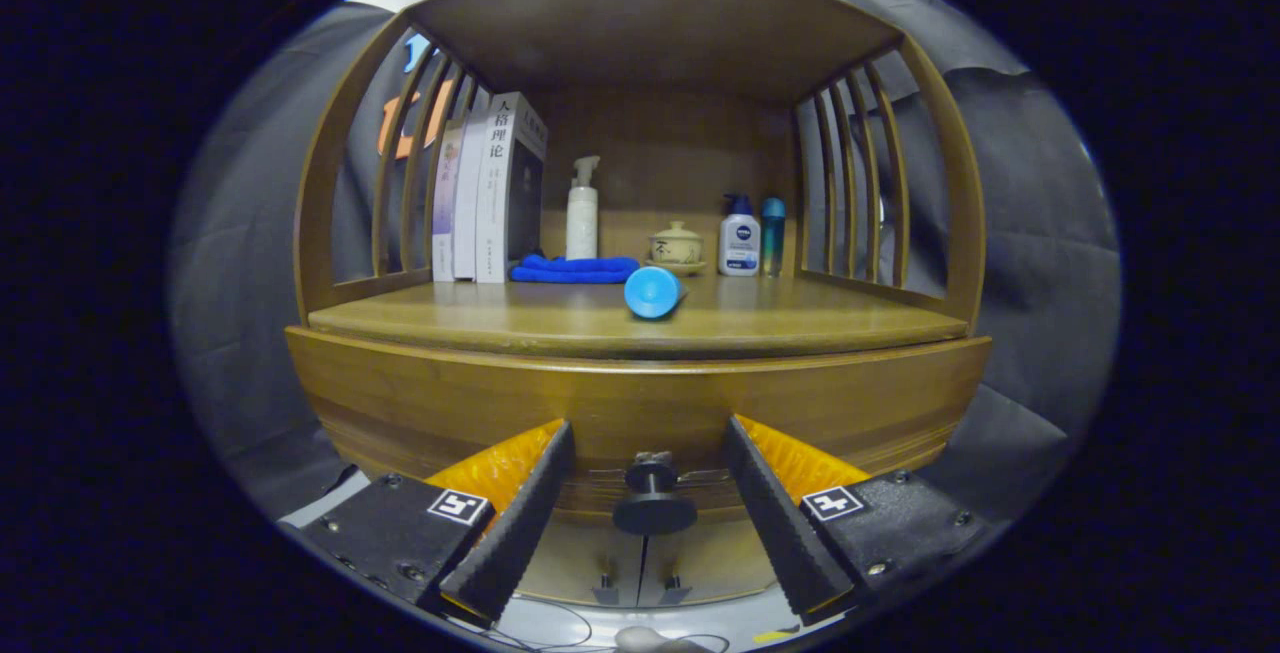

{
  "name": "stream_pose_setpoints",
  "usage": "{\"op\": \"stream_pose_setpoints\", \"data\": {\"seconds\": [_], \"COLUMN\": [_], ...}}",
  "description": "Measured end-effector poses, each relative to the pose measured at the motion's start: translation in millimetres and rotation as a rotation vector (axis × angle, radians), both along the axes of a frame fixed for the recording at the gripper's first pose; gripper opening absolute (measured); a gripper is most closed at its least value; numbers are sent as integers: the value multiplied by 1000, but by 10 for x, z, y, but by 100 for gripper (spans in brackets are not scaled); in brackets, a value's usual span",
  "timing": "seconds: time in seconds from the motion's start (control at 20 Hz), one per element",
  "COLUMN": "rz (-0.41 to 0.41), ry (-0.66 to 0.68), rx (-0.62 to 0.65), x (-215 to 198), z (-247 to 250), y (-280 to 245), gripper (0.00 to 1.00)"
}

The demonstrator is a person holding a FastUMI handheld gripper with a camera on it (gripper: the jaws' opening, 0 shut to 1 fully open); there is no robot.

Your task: Pull open the drawer, take out the items inside it, and place them on the countertop above the cabinet.

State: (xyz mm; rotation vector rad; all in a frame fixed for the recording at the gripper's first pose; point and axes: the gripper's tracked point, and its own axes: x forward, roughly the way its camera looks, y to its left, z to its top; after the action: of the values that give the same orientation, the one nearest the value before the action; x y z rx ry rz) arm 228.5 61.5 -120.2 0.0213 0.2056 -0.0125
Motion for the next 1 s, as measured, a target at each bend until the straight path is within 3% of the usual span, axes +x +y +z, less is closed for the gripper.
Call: {"op": "stream_pose_setpoints", "data": {"seconds": [0.3, 0.65, 1.0], "rz": [11, 22, 26], "ry": [2, 128, 110], "rx": [37, 23, 93], "x": [62, 7, -762], "z": [-25, -22, 425], "y": [-12, -53, -335], "gripper": [99, 99, 99]}}
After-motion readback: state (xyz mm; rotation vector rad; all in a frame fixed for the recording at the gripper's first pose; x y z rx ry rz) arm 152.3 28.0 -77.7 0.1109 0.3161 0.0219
